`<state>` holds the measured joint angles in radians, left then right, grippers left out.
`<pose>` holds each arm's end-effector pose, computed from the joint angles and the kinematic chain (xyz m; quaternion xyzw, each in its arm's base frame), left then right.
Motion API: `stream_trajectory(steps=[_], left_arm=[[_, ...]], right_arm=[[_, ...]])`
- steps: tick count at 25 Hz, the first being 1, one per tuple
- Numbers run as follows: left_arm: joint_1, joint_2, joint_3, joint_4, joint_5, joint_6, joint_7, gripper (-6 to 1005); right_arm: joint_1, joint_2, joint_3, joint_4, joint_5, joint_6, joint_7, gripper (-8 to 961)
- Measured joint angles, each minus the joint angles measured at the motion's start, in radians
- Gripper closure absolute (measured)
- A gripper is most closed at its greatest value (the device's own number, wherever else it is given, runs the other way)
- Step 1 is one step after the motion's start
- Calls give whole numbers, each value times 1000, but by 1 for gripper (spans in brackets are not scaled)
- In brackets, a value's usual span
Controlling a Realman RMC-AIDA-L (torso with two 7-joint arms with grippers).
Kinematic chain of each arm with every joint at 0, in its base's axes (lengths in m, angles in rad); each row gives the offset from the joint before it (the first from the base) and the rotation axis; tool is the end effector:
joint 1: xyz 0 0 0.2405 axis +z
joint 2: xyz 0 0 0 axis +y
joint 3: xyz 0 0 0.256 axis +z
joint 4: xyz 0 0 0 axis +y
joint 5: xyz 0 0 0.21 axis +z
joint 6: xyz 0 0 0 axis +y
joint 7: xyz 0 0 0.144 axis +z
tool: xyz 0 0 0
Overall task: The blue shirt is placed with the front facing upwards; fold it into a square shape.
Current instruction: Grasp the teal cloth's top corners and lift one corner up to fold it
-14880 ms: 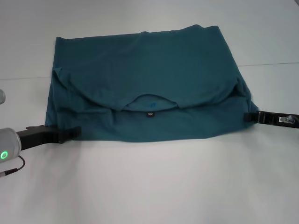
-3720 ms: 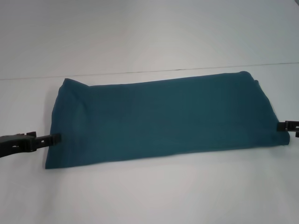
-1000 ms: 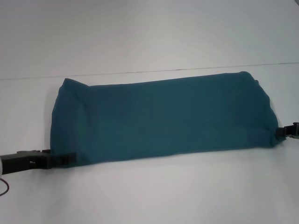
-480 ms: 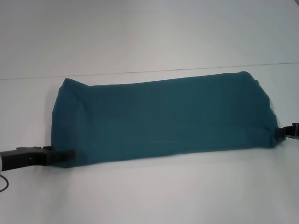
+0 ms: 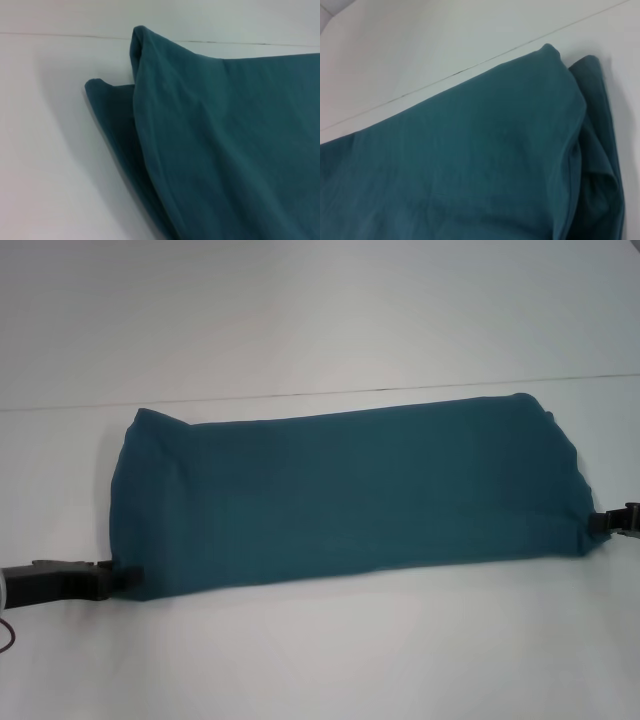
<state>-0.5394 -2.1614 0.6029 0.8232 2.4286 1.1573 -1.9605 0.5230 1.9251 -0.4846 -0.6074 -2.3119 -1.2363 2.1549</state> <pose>-0.3177 0.3580 0.0032 -0.8362 -0.4686 -0.0797 0.2735 0.3662 0.3520 0.0756 -0.7306 0.6065 0.1579 0.2710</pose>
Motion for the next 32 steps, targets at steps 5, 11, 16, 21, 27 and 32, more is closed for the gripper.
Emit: stream_trajectory(steps=[5, 11, 16, 21, 27, 32], left_arm=[[0, 0, 0, 1, 2, -2, -1, 545], [-1, 0, 0, 1, 3, -2, -1, 771], [1, 0, 0, 21, 4, 14, -10, 976], [5, 2, 0, 38, 8, 55, -12, 981], [10, 3, -2, 68, 30, 102, -22, 980], [23, 5, -9, 101, 35, 153, -28, 978]], right_arm=[[0, 0, 0, 0, 0, 0, 0, 882], [-1, 0, 0, 0, 0, 0, -1, 871], [-14, 0, 0, 0, 0, -12, -9, 862], [-24, -2, 4, -3, 0, -25, -14, 853], [-39, -5, 4, -9, 0, -35, -15, 842], [-54, -9, 21, -13, 0, -58, -18, 832]])
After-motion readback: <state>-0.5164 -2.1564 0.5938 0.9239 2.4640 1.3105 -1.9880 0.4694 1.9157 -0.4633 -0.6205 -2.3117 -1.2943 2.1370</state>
